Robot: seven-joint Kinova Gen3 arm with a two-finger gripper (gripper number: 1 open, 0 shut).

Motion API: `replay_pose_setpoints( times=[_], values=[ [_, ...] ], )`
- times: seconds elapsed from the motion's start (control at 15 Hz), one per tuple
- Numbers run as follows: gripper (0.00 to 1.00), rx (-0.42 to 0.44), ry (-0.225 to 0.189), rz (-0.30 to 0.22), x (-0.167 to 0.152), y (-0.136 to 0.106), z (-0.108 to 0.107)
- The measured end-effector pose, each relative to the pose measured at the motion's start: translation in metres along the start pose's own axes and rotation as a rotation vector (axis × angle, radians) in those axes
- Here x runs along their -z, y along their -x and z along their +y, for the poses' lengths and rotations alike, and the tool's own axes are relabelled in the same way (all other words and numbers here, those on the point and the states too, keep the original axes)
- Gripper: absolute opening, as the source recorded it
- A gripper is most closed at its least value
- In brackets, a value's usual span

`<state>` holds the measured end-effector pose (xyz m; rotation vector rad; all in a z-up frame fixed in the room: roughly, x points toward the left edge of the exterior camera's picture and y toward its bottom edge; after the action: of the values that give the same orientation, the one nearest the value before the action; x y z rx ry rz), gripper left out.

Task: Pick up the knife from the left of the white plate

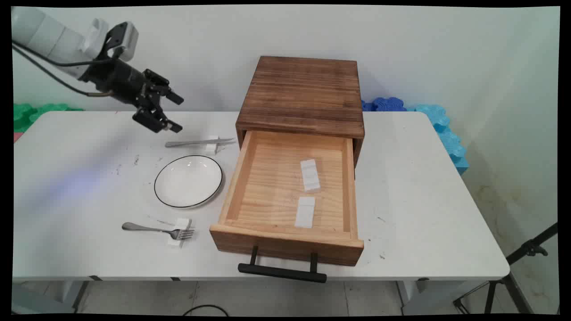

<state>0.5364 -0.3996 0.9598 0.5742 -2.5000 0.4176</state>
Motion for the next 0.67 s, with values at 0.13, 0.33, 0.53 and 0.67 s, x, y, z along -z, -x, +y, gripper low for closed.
replay_pose_setpoints(
  times=[0.13,0.33,0.53,0.67],
  values=[
    [1.00,-0.014,-0.015,-0.016,-0.005,-0.001,-0.009],
    [1.00,-0.035,-0.031,-0.040,-0.015,-0.001,-0.021],
    [1.00,-0.059,-0.044,-0.072,-0.028,0.003,-0.035],
    [1.00,-0.073,-0.047,-0.093,-0.038,0.006,-0.043]
  ],
)
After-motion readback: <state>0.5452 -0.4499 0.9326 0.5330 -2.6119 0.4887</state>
